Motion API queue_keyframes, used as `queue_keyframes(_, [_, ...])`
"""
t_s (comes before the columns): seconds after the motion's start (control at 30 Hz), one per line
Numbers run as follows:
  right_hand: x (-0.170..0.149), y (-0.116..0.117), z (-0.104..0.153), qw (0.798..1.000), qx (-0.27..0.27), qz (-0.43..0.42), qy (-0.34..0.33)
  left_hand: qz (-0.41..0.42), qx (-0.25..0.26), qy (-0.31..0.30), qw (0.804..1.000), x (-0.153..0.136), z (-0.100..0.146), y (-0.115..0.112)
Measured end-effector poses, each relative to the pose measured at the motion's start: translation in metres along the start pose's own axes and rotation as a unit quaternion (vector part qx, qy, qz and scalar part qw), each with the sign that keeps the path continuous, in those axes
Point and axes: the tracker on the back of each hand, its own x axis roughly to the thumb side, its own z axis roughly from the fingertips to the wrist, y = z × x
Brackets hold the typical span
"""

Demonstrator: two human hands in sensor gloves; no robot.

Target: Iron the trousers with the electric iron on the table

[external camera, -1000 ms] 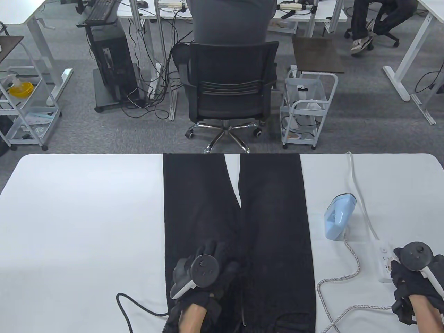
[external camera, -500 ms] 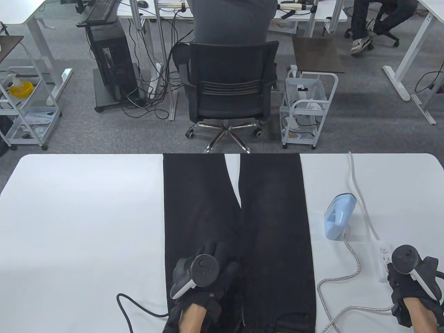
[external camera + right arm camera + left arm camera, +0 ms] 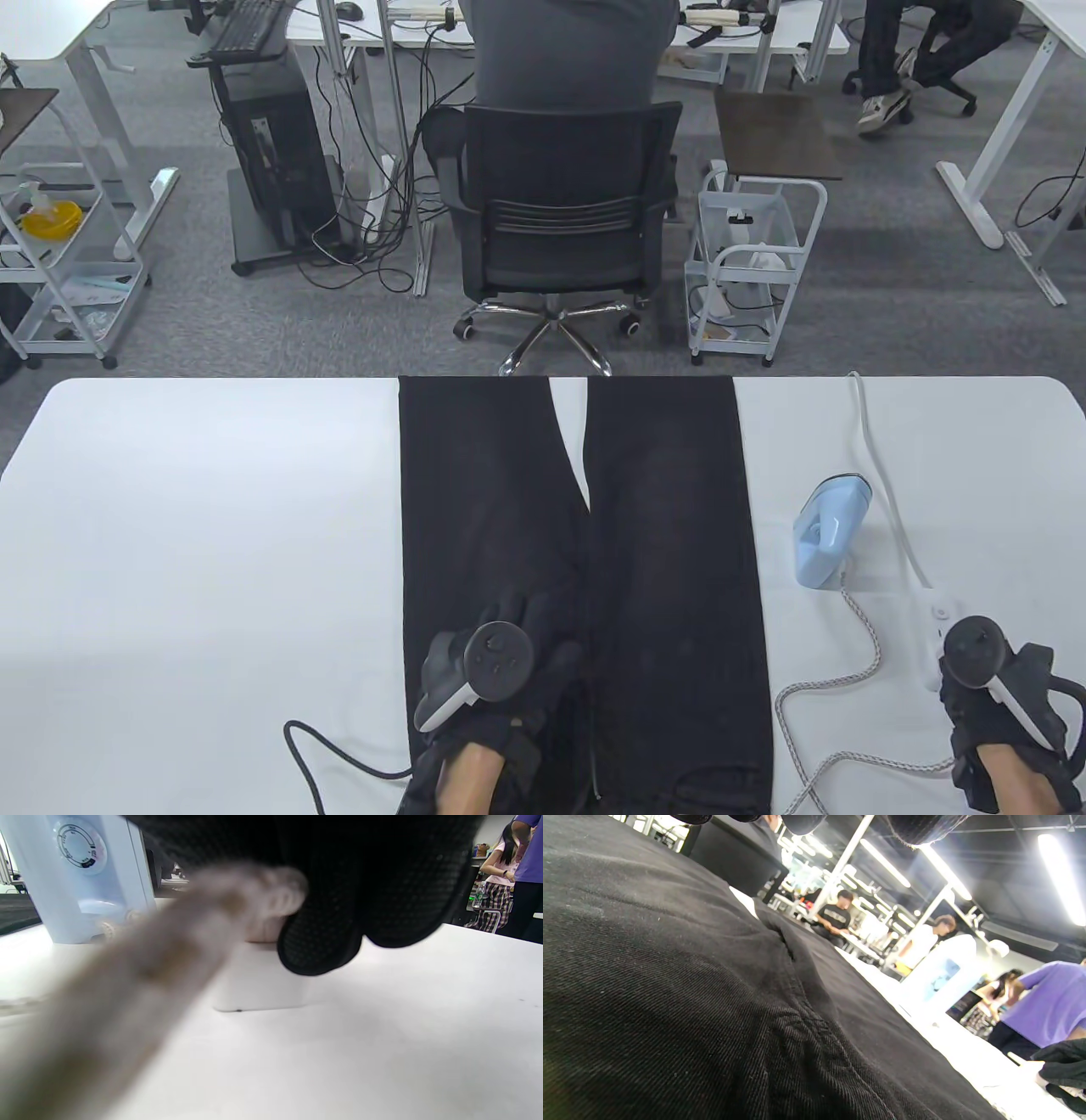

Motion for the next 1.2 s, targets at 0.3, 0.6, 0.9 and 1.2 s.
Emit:
queue_keyframes(0.3, [0.006,-0.020,-0.015,0.997,0.069,-0.035,0.023,0.004,0.004,0.004,1.000,-0.004,0.000,0.003])
queue_keyframes(0.6, [0.018,-0.004,-0.032,0.992,0.122,-0.036,0.026,0.006,0.001,0.005,1.000,-0.004,0.000,0.003])
queue_keyframes(0.9, [0.023,0.016,-0.037,0.991,0.133,-0.012,0.024,0.008,-0.009,0.009,1.000,-0.005,0.000,0.001])
queue_keyframes(1.2, [0.032,0.016,-0.044,0.990,0.138,0.023,0.029,0.006,-0.020,0.006,1.000,-0.003,-0.001,-0.002])
